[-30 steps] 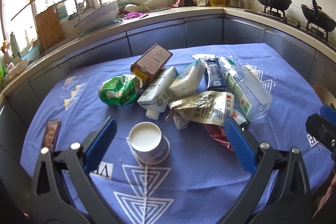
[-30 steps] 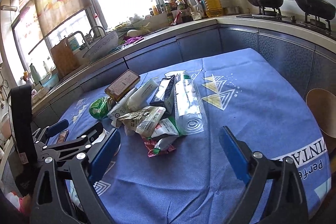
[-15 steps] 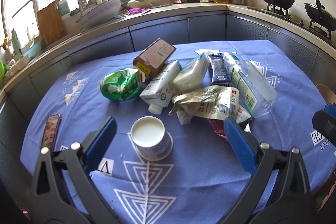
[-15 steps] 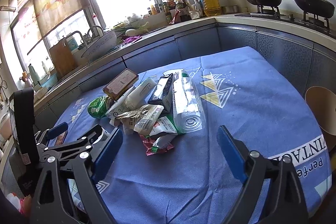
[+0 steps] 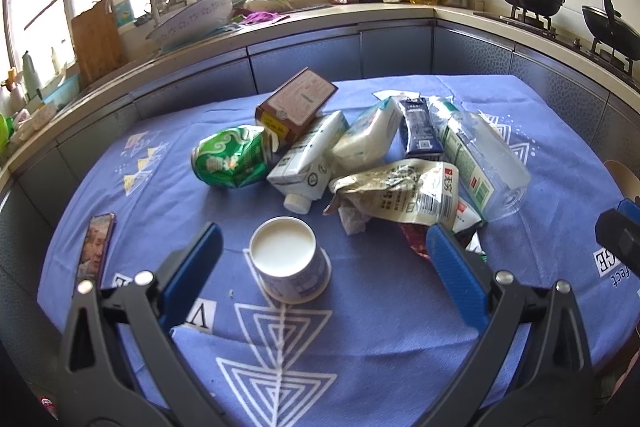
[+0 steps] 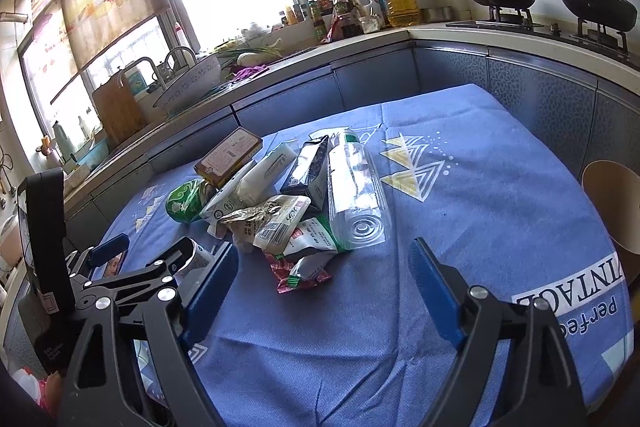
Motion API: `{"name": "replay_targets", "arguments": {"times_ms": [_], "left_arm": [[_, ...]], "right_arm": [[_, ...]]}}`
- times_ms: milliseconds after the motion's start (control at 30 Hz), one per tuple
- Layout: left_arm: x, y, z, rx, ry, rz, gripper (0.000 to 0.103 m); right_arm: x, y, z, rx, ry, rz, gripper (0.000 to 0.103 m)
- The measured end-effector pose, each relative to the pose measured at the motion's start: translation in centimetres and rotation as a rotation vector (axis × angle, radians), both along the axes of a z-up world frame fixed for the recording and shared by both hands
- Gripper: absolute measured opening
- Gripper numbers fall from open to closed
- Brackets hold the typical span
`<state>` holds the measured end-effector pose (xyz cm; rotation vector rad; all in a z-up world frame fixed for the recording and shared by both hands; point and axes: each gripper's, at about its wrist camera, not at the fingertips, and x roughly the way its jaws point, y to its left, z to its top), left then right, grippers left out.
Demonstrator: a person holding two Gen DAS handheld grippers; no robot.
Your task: Collect trash
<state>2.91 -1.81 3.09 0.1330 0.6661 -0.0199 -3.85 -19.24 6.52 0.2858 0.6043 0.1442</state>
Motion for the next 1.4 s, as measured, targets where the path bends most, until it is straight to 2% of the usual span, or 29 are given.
{"name": "replay_targets", "arguments": {"times_ms": [1400], "left_arm": [[-0.29, -0.23, -0.23, -0.004, 0.011, -0.009, 0.098]], "right_arm": [[0.18, 0.37, -0.49, 0.007, 0.018, 0.008, 0.085]]}}
